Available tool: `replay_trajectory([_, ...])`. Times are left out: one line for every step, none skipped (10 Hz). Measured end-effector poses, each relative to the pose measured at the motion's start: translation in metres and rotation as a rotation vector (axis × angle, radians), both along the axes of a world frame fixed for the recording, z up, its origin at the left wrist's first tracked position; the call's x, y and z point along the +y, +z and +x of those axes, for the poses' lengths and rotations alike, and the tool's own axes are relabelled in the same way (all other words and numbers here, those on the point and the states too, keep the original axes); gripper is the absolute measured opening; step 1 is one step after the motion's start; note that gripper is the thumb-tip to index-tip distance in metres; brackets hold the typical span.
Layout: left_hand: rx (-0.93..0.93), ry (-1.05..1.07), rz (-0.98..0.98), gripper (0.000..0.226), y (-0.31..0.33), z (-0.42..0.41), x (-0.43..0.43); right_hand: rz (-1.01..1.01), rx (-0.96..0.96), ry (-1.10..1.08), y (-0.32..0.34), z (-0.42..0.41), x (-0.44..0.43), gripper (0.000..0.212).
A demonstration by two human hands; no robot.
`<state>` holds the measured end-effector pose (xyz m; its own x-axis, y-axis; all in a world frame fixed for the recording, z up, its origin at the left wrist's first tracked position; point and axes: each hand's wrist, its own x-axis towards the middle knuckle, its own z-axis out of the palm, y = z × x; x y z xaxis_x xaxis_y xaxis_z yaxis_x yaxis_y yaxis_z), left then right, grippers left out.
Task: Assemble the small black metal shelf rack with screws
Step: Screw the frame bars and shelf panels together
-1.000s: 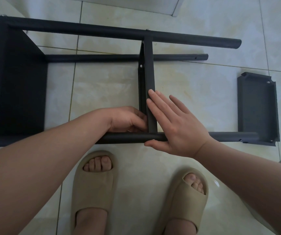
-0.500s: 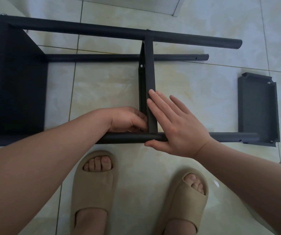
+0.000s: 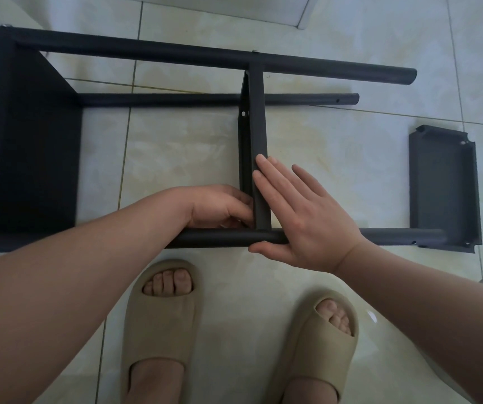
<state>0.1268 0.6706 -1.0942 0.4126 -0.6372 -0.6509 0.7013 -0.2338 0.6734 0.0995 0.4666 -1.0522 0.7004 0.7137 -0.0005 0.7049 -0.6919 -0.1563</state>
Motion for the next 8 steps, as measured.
replay_trajectory([0.001,-0.004,-0.010,0.025,-0.0010,0.0009,0.0006,0.003,-0.001,0.000,0.0000,0.0000,0.0001,0.096])
replay_trajectory([0.028,0.001,-0.047,0.020,0.0006,0.0018,0.0003,-0.001,0.002,0.000,-0.0001,0.0000,0.0000,0.096])
replay_trajectory([0.067,0.029,-0.083,0.010,0.0016,0.0019,-0.0007,-0.001,0.000,0.000,-0.0005,0.0000,-0.0001,0.096])
replay_trajectory([0.067,0.004,-0.060,0.014,0.0000,0.0016,-0.0005,0.002,-0.004,0.001,-0.0008,-0.0001,-0.0002,0.096])
replay_trajectory([0.005,-0.033,0.015,0.013,-0.0018,0.0005,-0.0001,0.008,-0.003,0.002,-0.0006,0.0002,0.0001,0.096])
replay_trajectory([-0.011,-0.008,0.026,0.011,-0.0034,0.0005,-0.0001,0.008,-0.001,0.001,-0.0005,0.0000,-0.0001,0.096])
replay_trajectory([-0.006,-0.005,-0.005,0.017,-0.0006,0.0014,0.0001,0.005,0.002,-0.001,-0.0002,-0.0001,-0.0003,0.096])
replay_trajectory([0.057,0.022,-0.076,0.019,0.0025,0.0027,-0.0002,0.001,0.001,-0.002,-0.0003,-0.0002,0.0000,0.096])
